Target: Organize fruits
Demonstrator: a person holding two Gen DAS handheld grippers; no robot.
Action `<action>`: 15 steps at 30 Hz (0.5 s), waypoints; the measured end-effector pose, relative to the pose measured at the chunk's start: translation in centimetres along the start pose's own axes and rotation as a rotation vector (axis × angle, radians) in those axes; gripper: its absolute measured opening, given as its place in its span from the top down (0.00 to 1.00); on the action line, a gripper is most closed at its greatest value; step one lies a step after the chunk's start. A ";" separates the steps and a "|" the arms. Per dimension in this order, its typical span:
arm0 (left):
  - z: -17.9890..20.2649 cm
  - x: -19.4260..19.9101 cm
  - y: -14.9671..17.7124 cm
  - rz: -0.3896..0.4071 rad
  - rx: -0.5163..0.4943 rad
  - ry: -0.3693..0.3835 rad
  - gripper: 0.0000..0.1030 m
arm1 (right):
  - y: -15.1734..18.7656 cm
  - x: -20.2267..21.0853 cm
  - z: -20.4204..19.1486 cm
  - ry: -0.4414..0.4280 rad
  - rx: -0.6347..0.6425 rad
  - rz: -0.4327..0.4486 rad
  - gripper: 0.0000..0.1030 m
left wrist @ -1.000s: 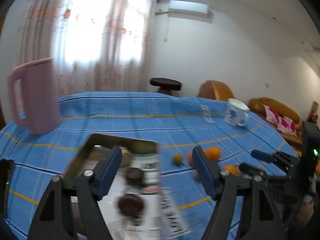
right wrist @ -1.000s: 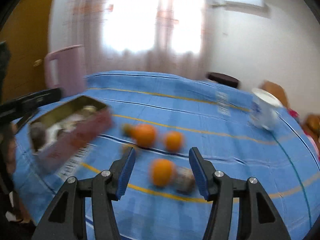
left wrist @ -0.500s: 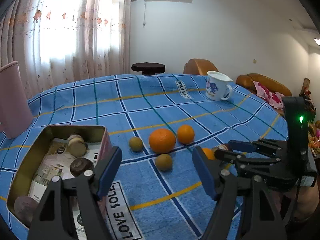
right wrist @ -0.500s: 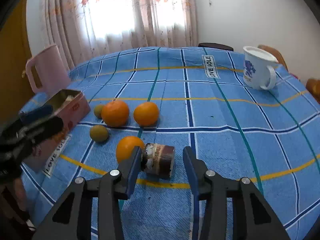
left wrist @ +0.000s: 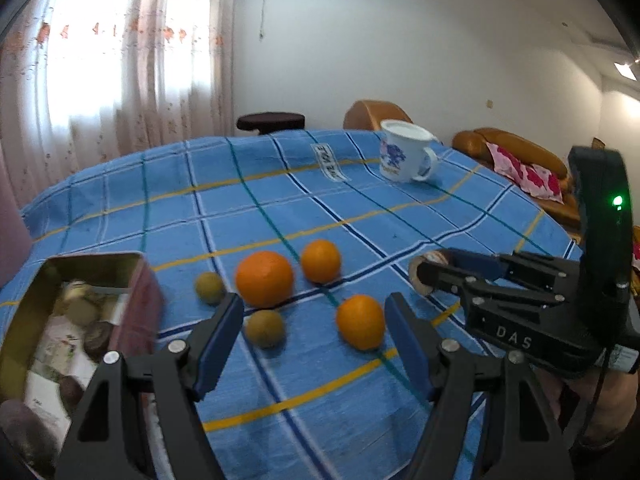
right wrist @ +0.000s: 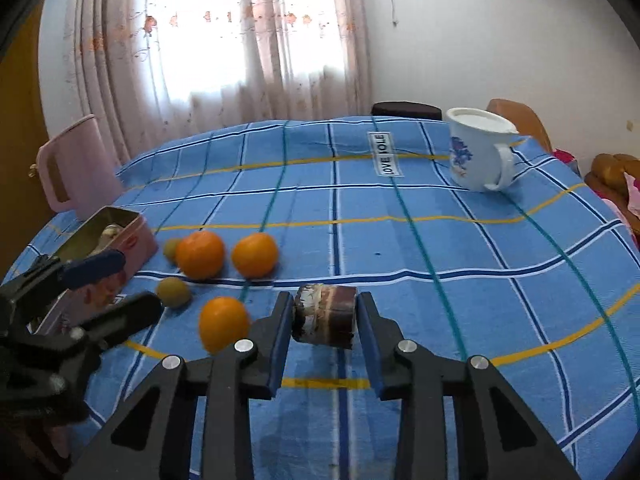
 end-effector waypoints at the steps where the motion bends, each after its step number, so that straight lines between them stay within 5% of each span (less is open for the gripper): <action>1: 0.3 -0.7 0.1 -0.021 0.007 0.014 0.27 | 0.1 -0.1 0.1 0.009 0.002 -0.006 0.67; 5: 1.3 -2.1 0.4 -0.079 0.010 0.042 0.32 | 0.3 -0.3 0.7 -0.007 -0.019 -0.019 0.67; 11: 2.9 -4.0 1.0 -0.161 -0.021 0.062 0.56 | -2.2 1.1 1.8 0.054 -0.005 0.047 0.67; 15: 2.8 -4.5 1.1 -0.188 -0.019 0.054 0.58 | -2.4 0.6 1.6 0.051 -0.009 0.046 0.67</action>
Point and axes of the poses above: each gripper's, at about its wrist camera, not at the fingertips, and x roughly against the way its jaws point, z to its right, y to its underside, the point moved 7 cm from there along -x, roughly the way its jaws point, and after that the axes turned 11 degrees about x, right-handed, at the moved point
